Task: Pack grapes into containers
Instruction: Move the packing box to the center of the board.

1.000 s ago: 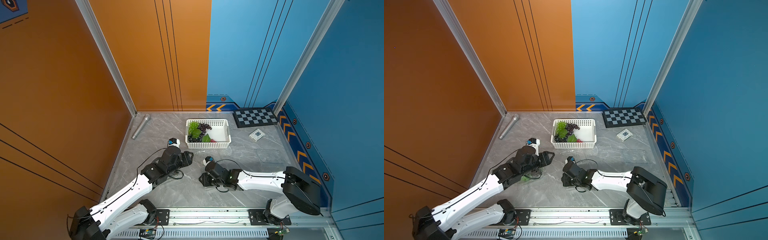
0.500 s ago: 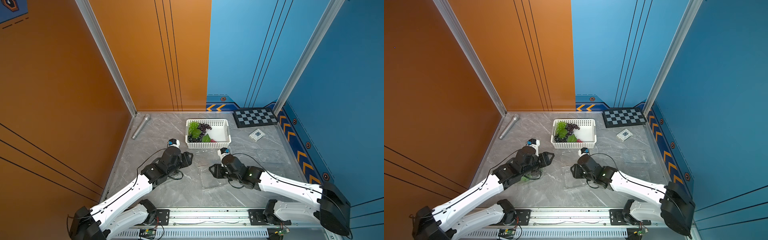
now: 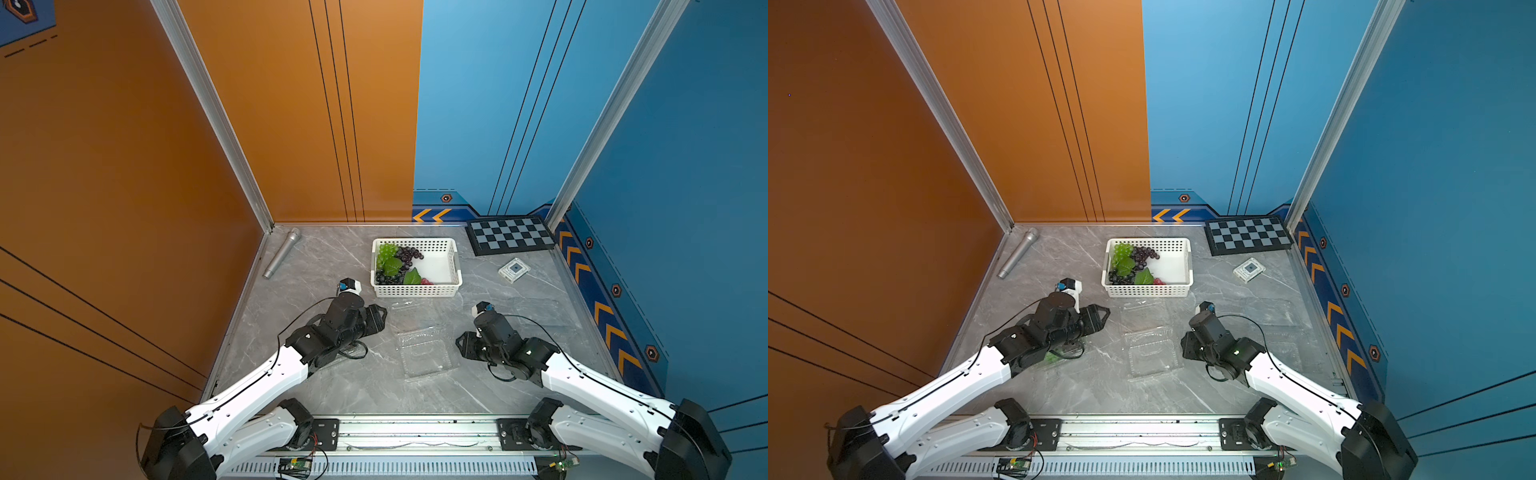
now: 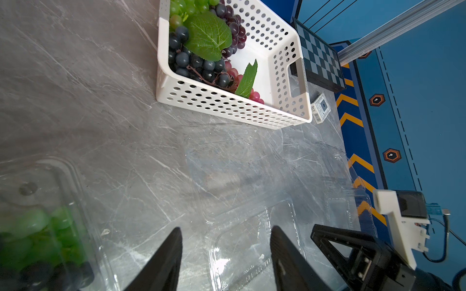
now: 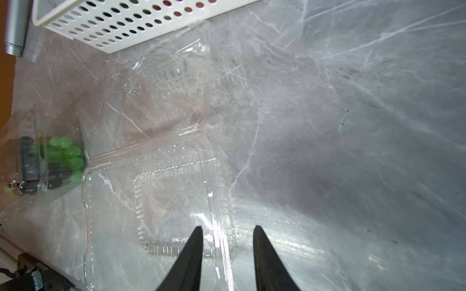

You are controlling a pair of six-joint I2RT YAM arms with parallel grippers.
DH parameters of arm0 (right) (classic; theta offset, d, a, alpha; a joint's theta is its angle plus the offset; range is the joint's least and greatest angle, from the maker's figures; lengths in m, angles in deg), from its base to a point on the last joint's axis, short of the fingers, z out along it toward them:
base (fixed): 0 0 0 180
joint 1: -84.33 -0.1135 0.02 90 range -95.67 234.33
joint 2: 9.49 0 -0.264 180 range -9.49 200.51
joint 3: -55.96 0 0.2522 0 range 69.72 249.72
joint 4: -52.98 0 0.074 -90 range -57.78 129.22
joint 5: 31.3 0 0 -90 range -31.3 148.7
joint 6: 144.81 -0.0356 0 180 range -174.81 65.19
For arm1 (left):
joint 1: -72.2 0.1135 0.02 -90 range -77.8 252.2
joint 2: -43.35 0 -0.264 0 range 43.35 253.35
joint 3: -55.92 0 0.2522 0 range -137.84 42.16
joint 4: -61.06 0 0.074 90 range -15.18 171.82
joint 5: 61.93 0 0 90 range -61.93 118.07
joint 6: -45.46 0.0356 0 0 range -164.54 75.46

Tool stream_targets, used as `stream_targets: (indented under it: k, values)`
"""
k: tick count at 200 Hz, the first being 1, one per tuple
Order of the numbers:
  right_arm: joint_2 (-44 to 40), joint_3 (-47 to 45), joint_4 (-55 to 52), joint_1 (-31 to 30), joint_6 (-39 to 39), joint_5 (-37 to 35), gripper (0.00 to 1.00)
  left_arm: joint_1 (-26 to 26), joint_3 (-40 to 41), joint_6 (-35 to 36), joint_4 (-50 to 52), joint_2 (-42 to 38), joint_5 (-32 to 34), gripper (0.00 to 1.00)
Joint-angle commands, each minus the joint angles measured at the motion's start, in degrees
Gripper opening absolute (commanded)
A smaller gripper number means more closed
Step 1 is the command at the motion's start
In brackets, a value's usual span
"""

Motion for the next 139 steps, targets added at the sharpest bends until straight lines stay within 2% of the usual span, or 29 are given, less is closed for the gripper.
stream_targets:
  k: [1,43,100,123,139]
  values:
    - [1.27,-0.73,-1.49,-1.68,0.34,0.16,0.34,0.49,-0.46,-0.17,0.45,0.71,-0.65,0.57]
    - [3.78,-1.19,-0.03,-5.50,-2.40,-1.02,0.29,0.47,-0.68,-0.16,0.20,1.08,-0.83,0.57]
    - [4.55,-0.09,-0.08,-11.24,-7.15,-3.27,0.27,0.64,-0.33,-0.06,-0.08,0.56,-0.65,0.57]
    - [4.77,0.06,-0.05,-13.31,-8.70,-3.61,0.28,0.82,-0.30,-0.07,-0.13,0.54,-0.83,0.57]
    - [5.00,0.26,-0.24,-14.15,-8.93,-3.79,0.33,0.94,-0.31,-0.05,-0.16,0.56,-0.98,0.57]
